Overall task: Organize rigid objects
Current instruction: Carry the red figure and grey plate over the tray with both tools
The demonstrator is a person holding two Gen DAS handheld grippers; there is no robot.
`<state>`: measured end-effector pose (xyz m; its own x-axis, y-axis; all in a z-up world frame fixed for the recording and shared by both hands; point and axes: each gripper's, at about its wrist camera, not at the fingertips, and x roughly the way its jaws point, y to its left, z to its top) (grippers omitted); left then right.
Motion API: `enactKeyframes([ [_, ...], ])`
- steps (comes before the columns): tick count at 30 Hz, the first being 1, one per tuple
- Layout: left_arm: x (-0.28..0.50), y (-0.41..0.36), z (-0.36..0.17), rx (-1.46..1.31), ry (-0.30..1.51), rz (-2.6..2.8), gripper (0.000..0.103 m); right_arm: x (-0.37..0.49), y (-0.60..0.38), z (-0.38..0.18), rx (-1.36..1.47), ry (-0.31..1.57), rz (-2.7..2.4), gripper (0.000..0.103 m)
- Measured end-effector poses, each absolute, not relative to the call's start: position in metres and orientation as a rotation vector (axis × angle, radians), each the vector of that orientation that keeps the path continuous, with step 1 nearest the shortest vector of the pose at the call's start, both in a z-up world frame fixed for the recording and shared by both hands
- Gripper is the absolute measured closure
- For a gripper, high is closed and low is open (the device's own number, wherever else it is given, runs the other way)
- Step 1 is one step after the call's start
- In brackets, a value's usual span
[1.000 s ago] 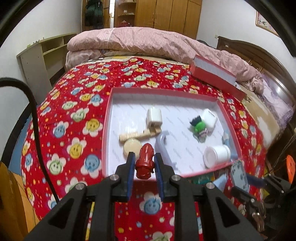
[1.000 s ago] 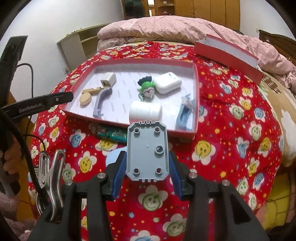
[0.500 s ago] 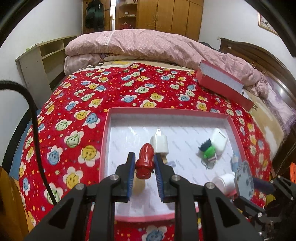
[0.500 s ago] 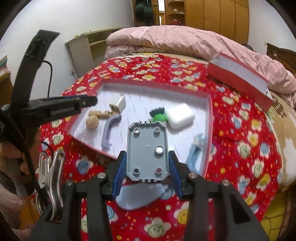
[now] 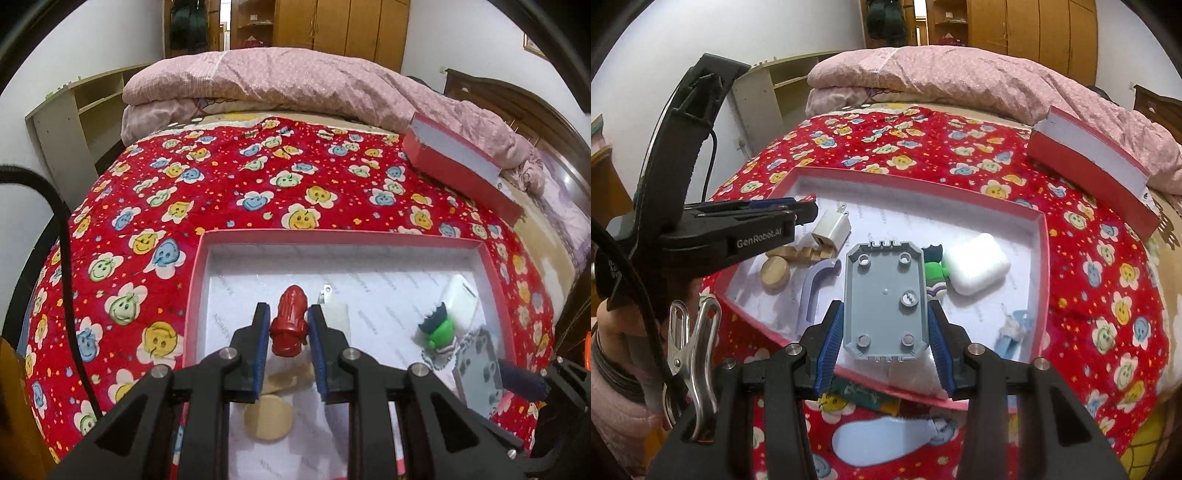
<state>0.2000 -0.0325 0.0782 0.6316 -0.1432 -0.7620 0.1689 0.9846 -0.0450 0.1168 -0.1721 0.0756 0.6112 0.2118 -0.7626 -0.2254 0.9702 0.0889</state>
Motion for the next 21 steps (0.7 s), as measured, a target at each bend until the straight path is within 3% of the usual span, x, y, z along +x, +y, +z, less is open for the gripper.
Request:
enactKeyframes([
  [21,0.222,-0.034,0.064,0.031,0.894,-0.167,0.081,0.142,-0.171,0.058,-0.002,0.928,0.232,0.058],
])
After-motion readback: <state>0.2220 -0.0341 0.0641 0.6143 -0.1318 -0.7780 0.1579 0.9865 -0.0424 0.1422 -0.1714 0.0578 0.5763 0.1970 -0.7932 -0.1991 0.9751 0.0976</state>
